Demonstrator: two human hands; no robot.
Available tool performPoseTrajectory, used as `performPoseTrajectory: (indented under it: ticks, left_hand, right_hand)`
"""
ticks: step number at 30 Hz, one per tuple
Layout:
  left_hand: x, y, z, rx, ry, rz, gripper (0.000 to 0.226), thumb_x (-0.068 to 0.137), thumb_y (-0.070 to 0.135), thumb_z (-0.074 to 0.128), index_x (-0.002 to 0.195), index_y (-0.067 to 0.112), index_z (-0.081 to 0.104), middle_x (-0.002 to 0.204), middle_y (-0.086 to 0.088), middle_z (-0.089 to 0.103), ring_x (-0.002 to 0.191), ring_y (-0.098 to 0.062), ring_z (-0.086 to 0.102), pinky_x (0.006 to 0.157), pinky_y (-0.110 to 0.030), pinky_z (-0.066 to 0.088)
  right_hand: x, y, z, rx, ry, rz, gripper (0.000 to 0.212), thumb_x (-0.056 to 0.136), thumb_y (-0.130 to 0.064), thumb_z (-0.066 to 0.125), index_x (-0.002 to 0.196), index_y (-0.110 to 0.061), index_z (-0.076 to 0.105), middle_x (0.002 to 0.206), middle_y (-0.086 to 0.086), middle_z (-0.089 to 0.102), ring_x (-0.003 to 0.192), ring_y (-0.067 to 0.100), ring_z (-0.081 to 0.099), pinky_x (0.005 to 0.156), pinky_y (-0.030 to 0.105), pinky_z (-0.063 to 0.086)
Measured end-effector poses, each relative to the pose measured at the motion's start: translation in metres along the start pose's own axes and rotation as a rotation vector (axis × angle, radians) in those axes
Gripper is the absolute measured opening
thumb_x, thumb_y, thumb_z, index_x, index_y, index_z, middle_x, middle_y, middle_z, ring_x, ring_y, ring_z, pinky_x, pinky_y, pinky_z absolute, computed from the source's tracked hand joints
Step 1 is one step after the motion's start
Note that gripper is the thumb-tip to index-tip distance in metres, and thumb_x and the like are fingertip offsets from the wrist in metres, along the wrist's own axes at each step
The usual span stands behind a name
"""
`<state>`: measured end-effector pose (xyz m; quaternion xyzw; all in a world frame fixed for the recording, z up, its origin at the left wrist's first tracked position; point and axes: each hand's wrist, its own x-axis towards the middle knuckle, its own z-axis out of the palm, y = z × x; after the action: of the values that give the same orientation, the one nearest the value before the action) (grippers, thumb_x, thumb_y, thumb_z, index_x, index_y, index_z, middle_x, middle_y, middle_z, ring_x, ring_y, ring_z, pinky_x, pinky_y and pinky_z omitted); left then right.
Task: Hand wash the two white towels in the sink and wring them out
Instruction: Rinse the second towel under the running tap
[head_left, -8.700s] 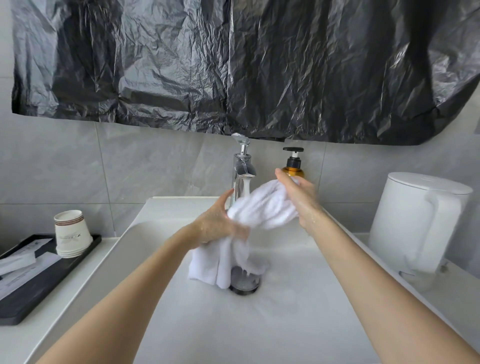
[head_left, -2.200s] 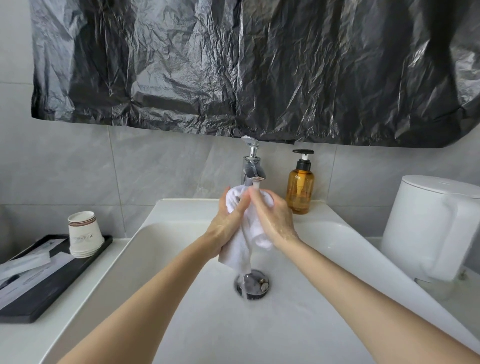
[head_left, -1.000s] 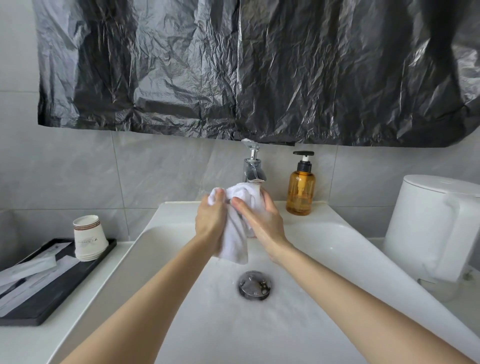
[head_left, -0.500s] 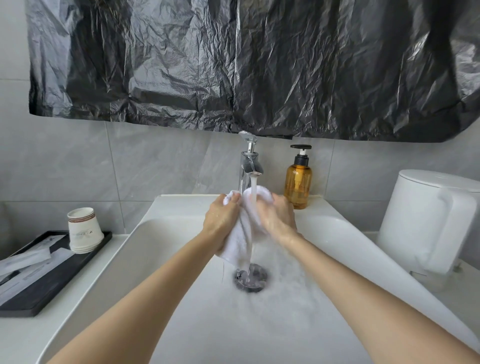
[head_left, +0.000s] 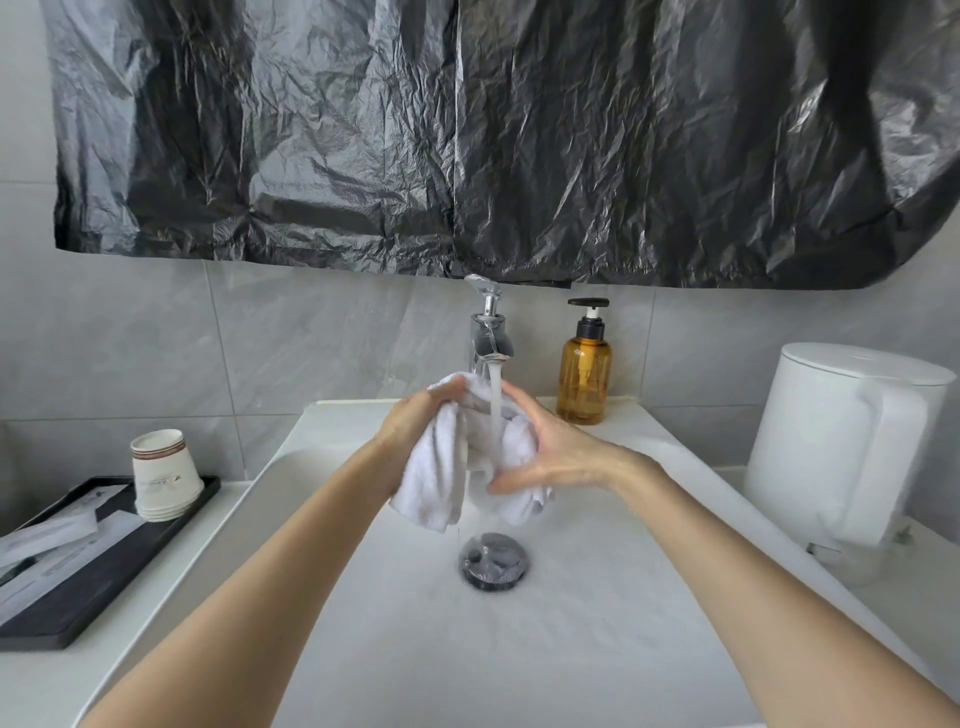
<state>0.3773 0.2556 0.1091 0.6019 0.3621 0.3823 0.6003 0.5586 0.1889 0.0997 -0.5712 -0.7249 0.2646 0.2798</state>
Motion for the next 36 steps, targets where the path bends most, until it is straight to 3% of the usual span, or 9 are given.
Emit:
performPoseTrajectory:
  ticks: [2,6,10,13,18,23,26,30,36]
  left_hand:
    - [0.002,-0.002,-0.005,-0.043,-0.071,0.006,0.037,0.093,0.037,0.054,0.098,0.004,0.069,0.116,-0.026,0.062,0.105,-0.034,0.062,0.108,-0.044,0.039]
    - [0.004,-0.001,-0.012,-0.148,-0.101,-0.073,0.045,0.097,0.041,0.047,0.083,0.011,0.077,0.091,-0.015,0.069,0.081,-0.024,0.067,0.090,-0.032,0.046]
    - [-0.006,0.005,-0.004,0.044,-0.091,-0.043,0.046,0.092,0.049,0.054,0.088,0.010,0.077,0.083,-0.013,0.073,0.080,-0.021,0.069,0.080,-0.025,0.053]
    - [-0.011,0.005,0.008,0.116,-0.096,-0.005,0.044,0.094,0.051,0.052,0.092,0.012,0.072,0.072,-0.004,0.071,0.063,-0.013,0.067,0.062,-0.022,0.050]
    - [-0.005,-0.003,0.010,0.080,0.081,0.142,0.039,0.088,0.045,0.065,0.125,0.034,0.059,0.120,0.003,0.065,0.105,-0.014,0.065,0.093,-0.035,0.053]
    - [-0.010,-0.018,0.036,-0.015,0.085,0.211,0.040,0.093,0.039,0.060,0.131,0.042,0.049,0.107,0.022,0.056,0.097,0.002,0.055,0.079,-0.026,0.046]
    - [-0.005,-0.024,0.046,-0.124,0.225,0.242,0.031,0.089,0.039,0.066,0.119,0.036,0.057,0.112,0.007,0.066,0.100,-0.010,0.064,0.078,-0.027,0.051]
    - [0.000,-0.029,0.051,-0.007,0.485,0.304,0.026,0.075,0.054,0.070,0.091,0.036,0.061,0.109,-0.002,0.062,0.092,-0.015,0.066,0.085,-0.038,0.054]
    - [0.001,-0.029,0.050,0.163,0.689,0.189,0.034,0.078,0.050,0.065,0.077,0.019,0.052,0.096,-0.001,0.059,0.082,-0.025,0.060,0.077,-0.034,0.046]
  right_hand:
    - [0.002,0.003,0.007,-0.116,0.064,0.030,0.122,0.049,-0.050,0.090,0.149,-0.037,0.022,0.147,-0.019,0.035,0.132,0.003,0.037,0.108,0.031,0.039]
    - [0.007,0.003,0.004,-0.086,0.290,0.049,0.057,0.054,-0.062,0.080,0.097,-0.029,0.064,0.088,-0.008,0.071,0.079,0.014,0.068,0.067,0.038,0.055]
    - [0.010,0.009,-0.003,0.191,0.400,0.145,0.035,0.063,-0.036,0.077,0.096,-0.028,0.070,0.094,-0.005,0.073,0.088,0.016,0.069,0.080,0.039,0.057]
    - [0.013,0.011,-0.002,0.400,0.443,0.197,0.048,0.051,-0.033,0.075,0.098,-0.026,0.072,0.098,0.004,0.074,0.093,0.023,0.070,0.086,0.046,0.057]
    - [0.015,0.010,-0.010,0.623,0.482,0.250,0.053,0.051,-0.022,0.078,0.101,-0.012,0.064,0.084,0.006,0.063,0.079,0.022,0.060,0.070,0.032,0.047]
    - [0.024,0.010,0.002,0.790,0.377,0.235,0.042,0.066,-0.028,0.077,0.102,-0.015,0.058,0.095,0.005,0.061,0.082,0.018,0.060,0.073,0.027,0.047]
    - [0.028,0.001,0.014,0.808,0.357,0.179,0.055,0.067,-0.058,0.078,0.101,-0.018,0.067,0.094,0.008,0.071,0.086,0.023,0.064,0.084,0.033,0.052]
    - [0.026,-0.012,0.040,0.659,0.640,0.279,0.065,0.062,-0.083,0.062,0.092,-0.025,0.064,0.093,-0.002,0.069,0.090,0.020,0.067,0.081,0.037,0.055]
    - [0.019,-0.017,0.050,0.253,0.759,0.277,0.052,0.080,-0.070,0.046,0.092,-0.024,0.066,0.093,0.000,0.068,0.089,0.023,0.064,0.074,0.033,0.051]
